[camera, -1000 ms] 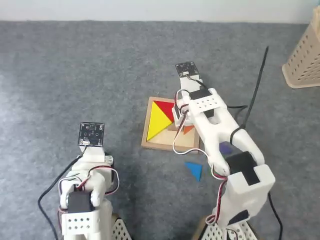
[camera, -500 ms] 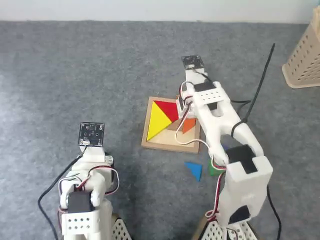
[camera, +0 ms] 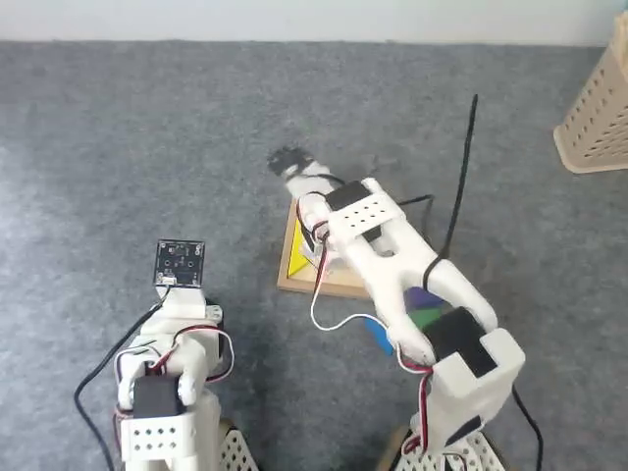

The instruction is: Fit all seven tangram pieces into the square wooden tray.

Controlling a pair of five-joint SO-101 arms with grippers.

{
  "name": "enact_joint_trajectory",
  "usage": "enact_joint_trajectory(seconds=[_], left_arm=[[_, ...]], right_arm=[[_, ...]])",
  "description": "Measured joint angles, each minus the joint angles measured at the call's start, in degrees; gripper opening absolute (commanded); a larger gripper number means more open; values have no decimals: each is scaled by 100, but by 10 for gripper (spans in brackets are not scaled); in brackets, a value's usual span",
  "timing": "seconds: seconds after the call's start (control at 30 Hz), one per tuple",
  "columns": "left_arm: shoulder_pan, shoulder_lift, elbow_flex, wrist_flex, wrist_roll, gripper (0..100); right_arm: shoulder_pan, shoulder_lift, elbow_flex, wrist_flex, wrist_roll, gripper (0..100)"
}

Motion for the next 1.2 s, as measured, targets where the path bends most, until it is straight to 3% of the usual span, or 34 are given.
enact_joint_trajectory(seconds=[0.17,0.5,0.9,1.2], left_arm=[[9,0,0,0,0,12],[0,0,0,0,0,12],[9,0,0,0,0,12],[9,0,0,0,0,12]], right_arm=[[53,0,0,211,1644,222],[158,0,35,422,3121,257],[149,448,-193,519,3279,161],[-211,378,-176,844,2989,105]])
